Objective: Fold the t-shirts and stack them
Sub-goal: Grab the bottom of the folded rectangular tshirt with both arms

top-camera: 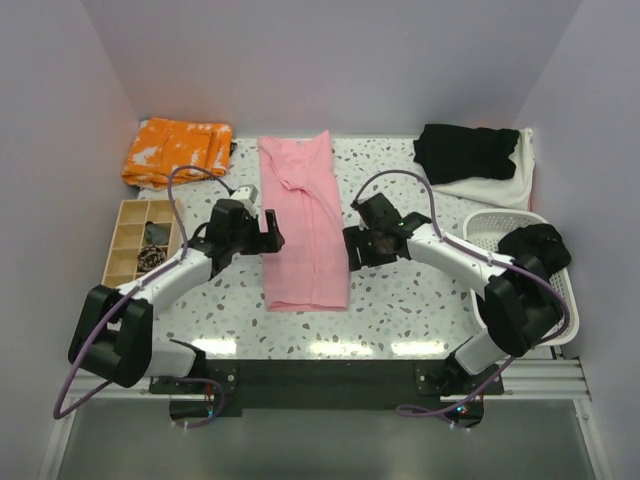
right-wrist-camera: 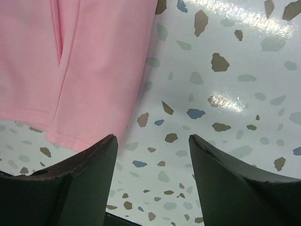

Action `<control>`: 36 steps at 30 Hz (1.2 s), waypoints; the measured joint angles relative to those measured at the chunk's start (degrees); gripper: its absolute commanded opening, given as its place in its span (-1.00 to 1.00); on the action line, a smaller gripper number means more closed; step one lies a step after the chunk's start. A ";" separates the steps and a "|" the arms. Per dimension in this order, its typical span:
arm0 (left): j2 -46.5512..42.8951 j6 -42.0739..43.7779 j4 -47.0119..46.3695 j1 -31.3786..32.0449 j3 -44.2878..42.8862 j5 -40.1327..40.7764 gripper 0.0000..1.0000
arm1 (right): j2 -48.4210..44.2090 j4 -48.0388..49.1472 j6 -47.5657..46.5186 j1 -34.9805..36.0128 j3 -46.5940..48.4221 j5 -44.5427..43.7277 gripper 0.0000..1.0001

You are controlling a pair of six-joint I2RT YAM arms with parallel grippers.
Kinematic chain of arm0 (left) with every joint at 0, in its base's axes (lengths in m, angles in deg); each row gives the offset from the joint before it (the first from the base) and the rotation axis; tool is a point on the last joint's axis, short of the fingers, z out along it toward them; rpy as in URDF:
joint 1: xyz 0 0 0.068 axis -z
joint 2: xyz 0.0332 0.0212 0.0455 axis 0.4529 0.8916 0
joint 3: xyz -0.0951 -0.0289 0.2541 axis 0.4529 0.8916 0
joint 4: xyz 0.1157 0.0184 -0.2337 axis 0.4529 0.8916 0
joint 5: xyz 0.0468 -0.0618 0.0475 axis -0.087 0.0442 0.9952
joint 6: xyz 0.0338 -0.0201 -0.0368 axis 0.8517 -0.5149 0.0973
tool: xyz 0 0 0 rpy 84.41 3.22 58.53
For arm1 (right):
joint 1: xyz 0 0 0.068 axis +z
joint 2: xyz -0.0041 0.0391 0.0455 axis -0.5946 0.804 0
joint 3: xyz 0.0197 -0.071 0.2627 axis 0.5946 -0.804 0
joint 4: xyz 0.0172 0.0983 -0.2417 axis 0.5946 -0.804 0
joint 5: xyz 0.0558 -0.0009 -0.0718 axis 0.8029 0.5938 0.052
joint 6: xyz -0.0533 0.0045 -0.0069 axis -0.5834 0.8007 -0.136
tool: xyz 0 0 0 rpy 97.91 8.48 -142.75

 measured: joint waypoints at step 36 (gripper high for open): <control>-23.85 -16.48 3.63 2.67 27.26 -13.60 0.10 | -0.04 23.02 14.45 -5.25 -20.92 28.52 0.23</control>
